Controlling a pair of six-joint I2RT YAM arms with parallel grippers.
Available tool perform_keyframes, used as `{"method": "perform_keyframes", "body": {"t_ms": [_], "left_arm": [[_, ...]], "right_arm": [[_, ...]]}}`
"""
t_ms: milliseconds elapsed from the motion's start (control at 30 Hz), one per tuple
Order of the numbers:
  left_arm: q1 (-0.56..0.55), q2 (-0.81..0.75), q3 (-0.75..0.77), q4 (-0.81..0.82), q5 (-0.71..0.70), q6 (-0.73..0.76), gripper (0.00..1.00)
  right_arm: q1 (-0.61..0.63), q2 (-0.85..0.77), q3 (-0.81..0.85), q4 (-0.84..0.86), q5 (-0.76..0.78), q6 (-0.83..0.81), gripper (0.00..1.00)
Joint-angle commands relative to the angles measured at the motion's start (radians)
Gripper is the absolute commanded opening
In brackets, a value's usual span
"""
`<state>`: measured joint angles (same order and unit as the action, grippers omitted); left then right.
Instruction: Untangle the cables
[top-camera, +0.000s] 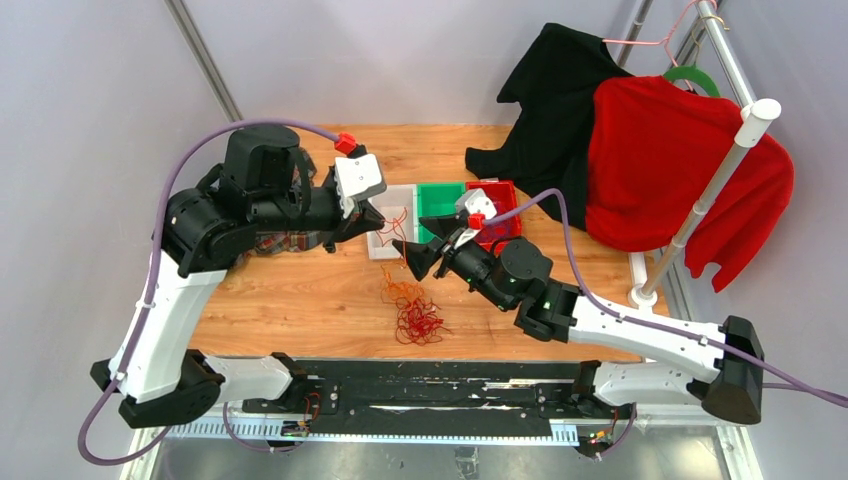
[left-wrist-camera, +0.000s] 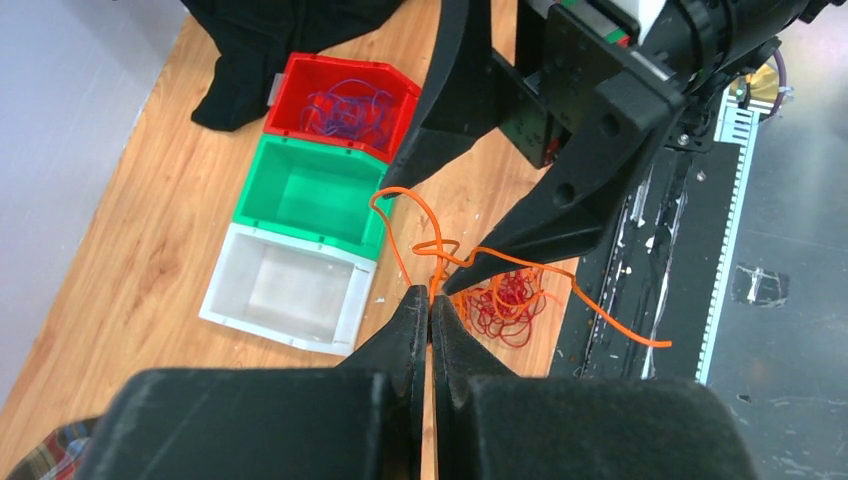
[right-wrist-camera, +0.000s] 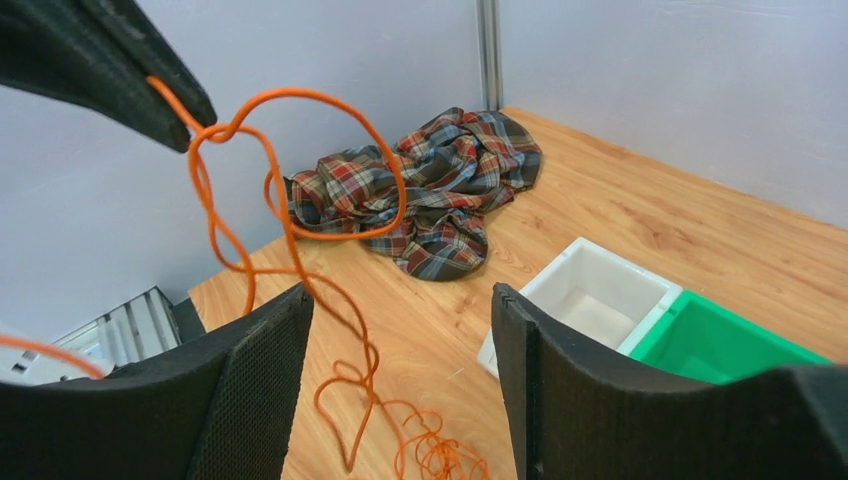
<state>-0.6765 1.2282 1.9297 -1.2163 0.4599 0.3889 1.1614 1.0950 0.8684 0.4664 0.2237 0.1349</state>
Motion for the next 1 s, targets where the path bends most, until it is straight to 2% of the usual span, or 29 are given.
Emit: {"method": "perform_keyframes", "body": {"t_ms": [0, 33, 233, 367, 500, 767, 967], "left_arm": [[-0.006, -0.024, -0.010, -0.005, 0.019, -0.010, 0.00], [-0.006, -0.025, -0.011, -0.005, 0.020, -0.010, 0.00], [-0.007, -0.037, -0.018, -0.004, 0.030, -0.005, 0.00], [-0.006, -0.045, -0.001, -0.005, 0.020, -0.005, 0.00], [-0.006, -0.057, -0.001, -0.005, -0.007, 0.014, 0.00], [-0.007, -0.073, -0.019, -0.007, -0.073, 0.063, 0.00], [-0.006, -0.068, 0.009, -0.006, -0.102, 0.074, 0.00]], "right_arm": [[0.015, 0.044, 0.063, 0.071, 0.052, -0.039, 0.65], [0.015, 0.054, 0.068, 0.077, 0.056, -0.041, 0.63], [0.015, 0.081, 0.091, 0.068, 0.118, -0.060, 0.26], [0.008, 0.062, 0.039, 0.054, 0.228, -0.083, 0.02], [-0.033, 0.014, -0.030, 0.025, 0.307, -0.084, 0.01], [-0.165, -0.180, -0.137, -0.077, 0.338, -0.032, 0.01], [-0.264, -0.252, -0.180, -0.200, 0.361, 0.017, 0.01]]}}
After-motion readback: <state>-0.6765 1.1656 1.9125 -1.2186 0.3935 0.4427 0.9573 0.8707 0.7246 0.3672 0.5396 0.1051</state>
